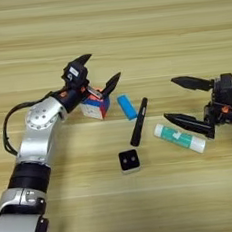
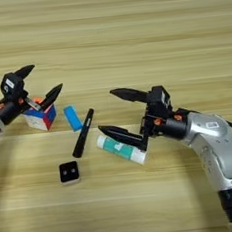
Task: Move the objects on the table
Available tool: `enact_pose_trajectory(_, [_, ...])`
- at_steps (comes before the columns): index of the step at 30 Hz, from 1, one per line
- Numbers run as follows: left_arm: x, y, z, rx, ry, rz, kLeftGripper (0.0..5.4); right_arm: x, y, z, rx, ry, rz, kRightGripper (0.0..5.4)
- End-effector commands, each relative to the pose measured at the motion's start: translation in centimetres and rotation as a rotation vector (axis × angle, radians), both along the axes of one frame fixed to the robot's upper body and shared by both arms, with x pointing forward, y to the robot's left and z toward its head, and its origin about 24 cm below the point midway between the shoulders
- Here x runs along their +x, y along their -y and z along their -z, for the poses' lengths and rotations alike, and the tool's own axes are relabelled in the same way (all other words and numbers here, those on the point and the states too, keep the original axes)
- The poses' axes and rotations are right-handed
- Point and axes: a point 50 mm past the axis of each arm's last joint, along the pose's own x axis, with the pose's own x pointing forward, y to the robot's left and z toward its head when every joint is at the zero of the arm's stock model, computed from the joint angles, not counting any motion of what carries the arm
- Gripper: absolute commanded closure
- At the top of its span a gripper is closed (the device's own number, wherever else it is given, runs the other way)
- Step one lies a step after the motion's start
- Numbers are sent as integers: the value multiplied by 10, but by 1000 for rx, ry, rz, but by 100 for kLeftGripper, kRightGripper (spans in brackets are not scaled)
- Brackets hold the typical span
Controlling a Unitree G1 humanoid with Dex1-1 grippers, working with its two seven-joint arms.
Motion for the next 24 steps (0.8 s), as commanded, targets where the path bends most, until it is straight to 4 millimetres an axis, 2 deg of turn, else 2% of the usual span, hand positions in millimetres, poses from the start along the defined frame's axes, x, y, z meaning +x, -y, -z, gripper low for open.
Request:
enact_pose_trajectory(1, [-4, 0, 9, -12, -53, -29, 0, 3, -2, -3, -11, 21, -2, 1])
enact_pose_trajectory(8, [-19, 0, 20, -40, -103, -52, 0, 4, -2, -2, -12, 23, 1, 1])
enact_pose_trajectory(17, [-34, -11, 19, -67, -112, -123, 0, 6, -4, 4, -28, 26, 15, 1])
enact_pose_trajectory(24, [-39, -16, 23, -50, -115, -157, 0, 7, -5, 4, -29, 34, 19, 1])
